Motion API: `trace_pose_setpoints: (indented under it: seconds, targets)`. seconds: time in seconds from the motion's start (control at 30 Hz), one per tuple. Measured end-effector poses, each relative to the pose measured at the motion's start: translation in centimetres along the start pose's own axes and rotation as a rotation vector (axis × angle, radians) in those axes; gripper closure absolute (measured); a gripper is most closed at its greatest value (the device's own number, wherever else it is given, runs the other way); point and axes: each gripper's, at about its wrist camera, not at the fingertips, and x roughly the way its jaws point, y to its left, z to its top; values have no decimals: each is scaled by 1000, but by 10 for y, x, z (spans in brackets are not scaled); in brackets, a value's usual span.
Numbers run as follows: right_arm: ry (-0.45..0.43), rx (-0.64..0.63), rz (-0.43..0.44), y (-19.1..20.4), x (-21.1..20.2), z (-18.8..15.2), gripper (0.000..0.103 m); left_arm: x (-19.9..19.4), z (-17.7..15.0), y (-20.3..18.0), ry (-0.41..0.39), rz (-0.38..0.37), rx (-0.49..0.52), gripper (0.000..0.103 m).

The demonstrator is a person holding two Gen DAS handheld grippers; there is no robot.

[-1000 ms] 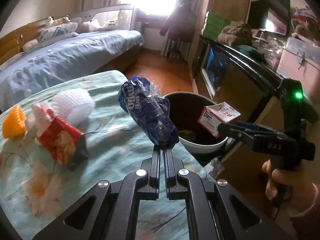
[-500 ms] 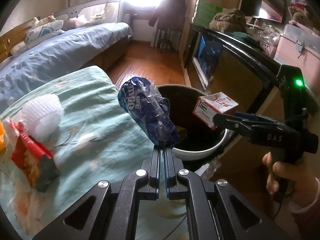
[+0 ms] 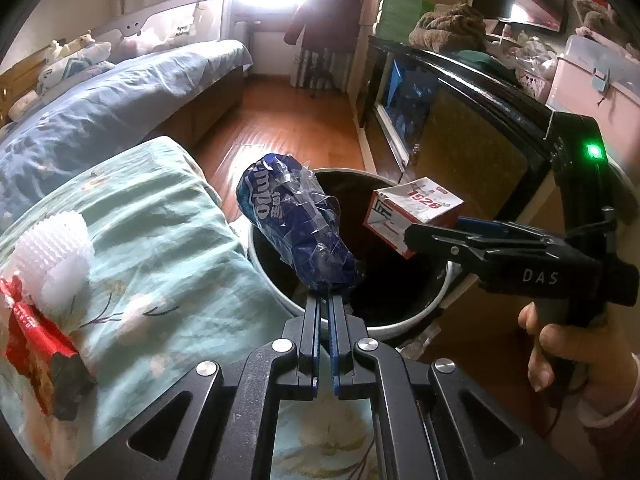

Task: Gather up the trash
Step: 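Carry the Oreo wrapper and red-white carton over the black bin with both tools, then open both tools to drop the Oreo wrapper and carton into the bin, then move both open tools back over the table toward the remaining trash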

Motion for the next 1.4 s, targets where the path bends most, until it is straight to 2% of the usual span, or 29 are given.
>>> trace_pose_setpoints:
  seconds: [0.5, 0.53, 0.6, 0.63, 0.67, 0.93, 0.97, 1.2, 1.4]
  targets:
    - [31, 21, -7, -7, 10, 5, 11, 11, 6, -4, 26, -5, -2, 99]
    - [33, 25, -5, -7, 11, 5, 11, 11, 7, -5, 28, -5, -5, 96]
    - [36, 33, -1, -7, 11, 5, 12, 9, 6, -2, 28, 6, -17, 81]
    - [35, 35, -1, -7, 11, 5, 12, 6, 5, -2, 20, 20, -25, 66]
    - [33, 37, 0, -7, 11, 5, 12, 2, 3, -2, 4, 27, -32, 57]
    - [16, 52, 22, 2, 3, 0, 12, -23, -24, 12, -34, 40, -110, 54]
    - [13, 52, 28, 5, 2, 0, 12, -28, -29, 15, -42, 23, -102, 52]
    - [-12, 30, 84, 37, -6, -7, 12, -61, -58, 37, -76, 56, -180, 50]
    - [16, 12, 139, 71, 0, -18, 8, -96, -88, 57, -127, 110, -269, 47]
